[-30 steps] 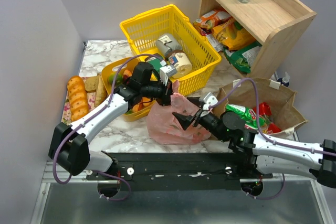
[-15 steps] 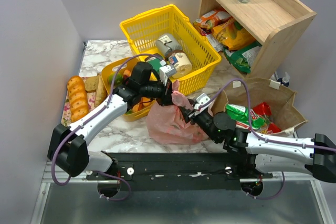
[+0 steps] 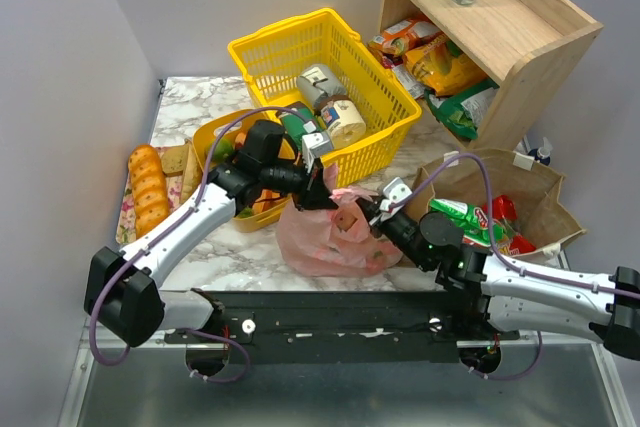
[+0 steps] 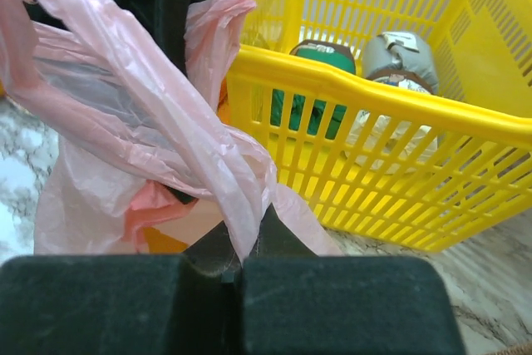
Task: Place the mixed food into the grocery bags and tie them
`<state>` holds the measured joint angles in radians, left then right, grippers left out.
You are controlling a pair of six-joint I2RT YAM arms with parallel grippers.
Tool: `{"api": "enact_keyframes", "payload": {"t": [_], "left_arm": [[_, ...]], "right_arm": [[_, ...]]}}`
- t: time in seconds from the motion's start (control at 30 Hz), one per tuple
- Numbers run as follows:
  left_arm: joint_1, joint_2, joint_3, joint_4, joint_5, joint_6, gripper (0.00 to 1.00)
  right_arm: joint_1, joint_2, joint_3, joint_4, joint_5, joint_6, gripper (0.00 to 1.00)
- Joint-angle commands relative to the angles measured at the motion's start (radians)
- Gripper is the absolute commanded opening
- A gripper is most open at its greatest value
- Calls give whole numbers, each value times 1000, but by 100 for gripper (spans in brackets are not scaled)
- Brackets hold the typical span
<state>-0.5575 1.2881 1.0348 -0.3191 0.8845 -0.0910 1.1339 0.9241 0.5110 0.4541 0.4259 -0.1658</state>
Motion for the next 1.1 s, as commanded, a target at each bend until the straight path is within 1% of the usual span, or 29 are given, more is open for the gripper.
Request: {"api": "enact_keyframes", "payload": {"t": [0.0,0.03,0.1,0.13,0.2,0.23,0.3,0.33,0.4,0.43,0.63,0.7,0.83,0.93,1.07], "left_arm": [[2,17,53,-132,65,85,7],[2,19,56,-139,71,86,10],[2,5,50,-123,73,86,15],[2,-2,45,-115,65,82,25],[2,-24,34,-109,47,80,34],[2,-32,31,-106,41,82,42],[2,-50,27,-106,34,85,49],[2,-55,24,-103,25,83,55],[2,-62,25,-110,21,86,58],[2,-65,27,-126,21,86,62],[2,-96,25,-202,2,169,71],[2,-121,11,-213,-9,178,74],[2,-161,-12,-198,2,172,83],[2,-173,-9,-173,7,159,84],[2,-147,8,-152,34,129,87]], "right_arm": [[-58,-7,89,-175,-130,25,1],[-68,-2,99,-214,-172,31,1],[-82,18,119,-235,-193,41,1],[-82,25,127,-255,-214,41,1],[-83,56,142,-270,-228,43,1],[-83,65,159,-284,-243,43,1],[-85,99,176,-295,-259,42,1],[-83,111,187,-311,-269,41,1],[-83,131,208,-321,-276,41,1],[-85,136,213,-328,-276,41,1],[-92,144,245,-356,-283,60,1],[-98,139,248,-364,-285,63,1],[-105,150,259,-394,-279,55,1],[-105,170,276,-411,-280,49,1],[-105,191,293,-423,-280,43,1]]}}
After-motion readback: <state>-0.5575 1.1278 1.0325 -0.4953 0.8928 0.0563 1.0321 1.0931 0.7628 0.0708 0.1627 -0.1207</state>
